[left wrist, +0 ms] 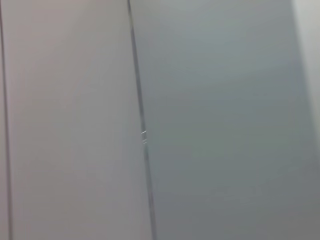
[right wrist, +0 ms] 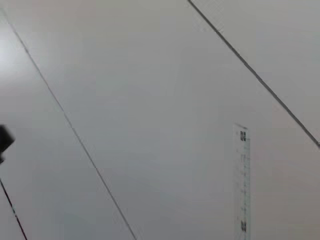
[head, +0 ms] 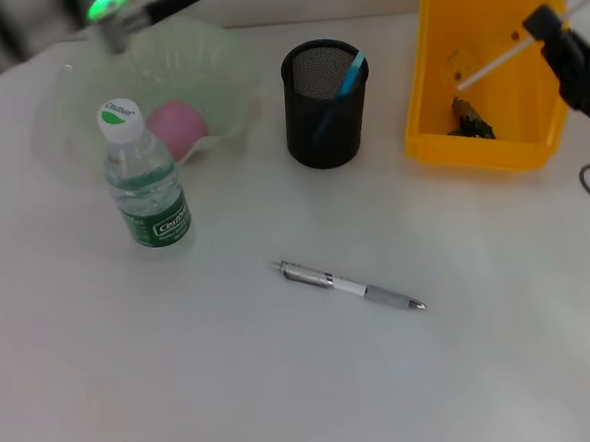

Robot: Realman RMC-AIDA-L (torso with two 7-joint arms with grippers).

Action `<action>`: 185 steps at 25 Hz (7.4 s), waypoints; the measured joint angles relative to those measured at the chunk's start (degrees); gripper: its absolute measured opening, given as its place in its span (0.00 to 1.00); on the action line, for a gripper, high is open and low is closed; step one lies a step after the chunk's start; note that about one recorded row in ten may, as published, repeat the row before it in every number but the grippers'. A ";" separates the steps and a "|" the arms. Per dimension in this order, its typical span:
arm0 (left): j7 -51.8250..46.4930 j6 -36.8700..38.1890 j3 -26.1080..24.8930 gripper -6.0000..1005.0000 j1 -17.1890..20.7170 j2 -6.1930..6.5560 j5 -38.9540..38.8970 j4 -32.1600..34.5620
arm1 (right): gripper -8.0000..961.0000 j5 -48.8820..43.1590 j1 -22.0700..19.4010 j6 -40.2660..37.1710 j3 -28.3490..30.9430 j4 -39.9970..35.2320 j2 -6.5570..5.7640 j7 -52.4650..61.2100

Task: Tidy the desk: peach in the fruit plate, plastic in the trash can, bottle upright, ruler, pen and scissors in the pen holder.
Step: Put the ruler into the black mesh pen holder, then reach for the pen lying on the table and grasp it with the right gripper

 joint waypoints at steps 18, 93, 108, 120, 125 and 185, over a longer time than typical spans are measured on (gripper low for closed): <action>52.94 41.55 -5.75 0.78 3.56 -0.14 -23.33 -56.95 | 0.03 -0.70 21.58 27.32 -2.66 1.56 0.45 -22.19; 46.70 43.82 -14.55 0.78 6.16 2.69 -3.52 -63.85 | 0.83 -38.33 27.85 -10.88 -81.62 -67.07 0.28 76.81; 46.97 44.08 -15.97 0.78 6.05 2.33 -1.14 -63.82 | 0.79 -35.34 29.72 3.88 -99.16 -56.30 0.68 84.05; 48.75 43.84 -16.44 0.78 5.90 1.52 -1.13 -64.17 | 0.76 -33.67 30.15 9.35 -107.12 -54.24 0.68 93.39; 49.20 43.94 -16.63 0.78 5.80 1.35 -1.13 -64.30 | 0.74 -33.40 30.14 10.50 -108.81 -53.83 0.68 94.74; 49.20 44.07 -16.45 0.78 5.18 1.09 -1.13 -64.48 | 0.31 -29.35 32.05 14.46 -119.26 -50.47 0.68 99.24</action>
